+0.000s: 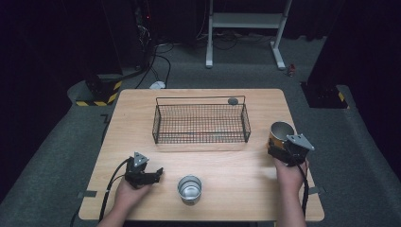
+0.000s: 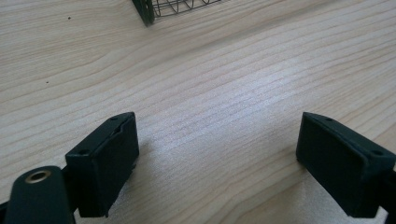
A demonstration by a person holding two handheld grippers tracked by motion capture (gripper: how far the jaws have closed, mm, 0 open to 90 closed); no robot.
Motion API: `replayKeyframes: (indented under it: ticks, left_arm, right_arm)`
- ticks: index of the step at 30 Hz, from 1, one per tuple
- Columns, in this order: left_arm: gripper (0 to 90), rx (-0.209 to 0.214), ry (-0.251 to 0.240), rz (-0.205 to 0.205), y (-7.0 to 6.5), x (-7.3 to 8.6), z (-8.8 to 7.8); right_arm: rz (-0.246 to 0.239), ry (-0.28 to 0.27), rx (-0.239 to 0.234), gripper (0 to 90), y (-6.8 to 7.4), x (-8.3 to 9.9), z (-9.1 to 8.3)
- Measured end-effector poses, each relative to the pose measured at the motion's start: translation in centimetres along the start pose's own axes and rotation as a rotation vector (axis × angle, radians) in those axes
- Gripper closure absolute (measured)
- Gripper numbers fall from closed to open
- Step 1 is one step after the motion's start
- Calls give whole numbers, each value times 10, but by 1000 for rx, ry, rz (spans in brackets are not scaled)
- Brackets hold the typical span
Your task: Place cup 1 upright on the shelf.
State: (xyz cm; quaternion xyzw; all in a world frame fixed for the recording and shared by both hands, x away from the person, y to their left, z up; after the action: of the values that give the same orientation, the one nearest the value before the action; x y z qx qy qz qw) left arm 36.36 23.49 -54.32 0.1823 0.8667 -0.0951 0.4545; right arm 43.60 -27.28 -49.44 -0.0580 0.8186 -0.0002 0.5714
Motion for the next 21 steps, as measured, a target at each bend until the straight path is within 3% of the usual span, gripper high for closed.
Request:
replayKeyframes:
  ticks: [11, 21]
  left_arm:
    - [142, -4, 0, -3, 0, 0, -1]
    - [142, -4, 0, -3, 0, 0, -1]
  right_arm:
    - [25, -11, -13, 102, -1, -3, 18]
    - [31, -28, -10, 120, -1, -7, 18]
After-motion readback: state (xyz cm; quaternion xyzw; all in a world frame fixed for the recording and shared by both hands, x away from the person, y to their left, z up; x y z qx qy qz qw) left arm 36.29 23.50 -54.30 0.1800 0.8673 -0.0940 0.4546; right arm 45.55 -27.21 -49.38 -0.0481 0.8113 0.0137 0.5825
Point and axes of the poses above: each handheld gripper's, and its own axes: z roughly forward along the jaws, x roughly out of its underside, y roughly to its left, the point moved 2 cm from there along z, roughly forward along the jaws, and after that the axes turned 8 degrees about -y, right-handed, at the moved point
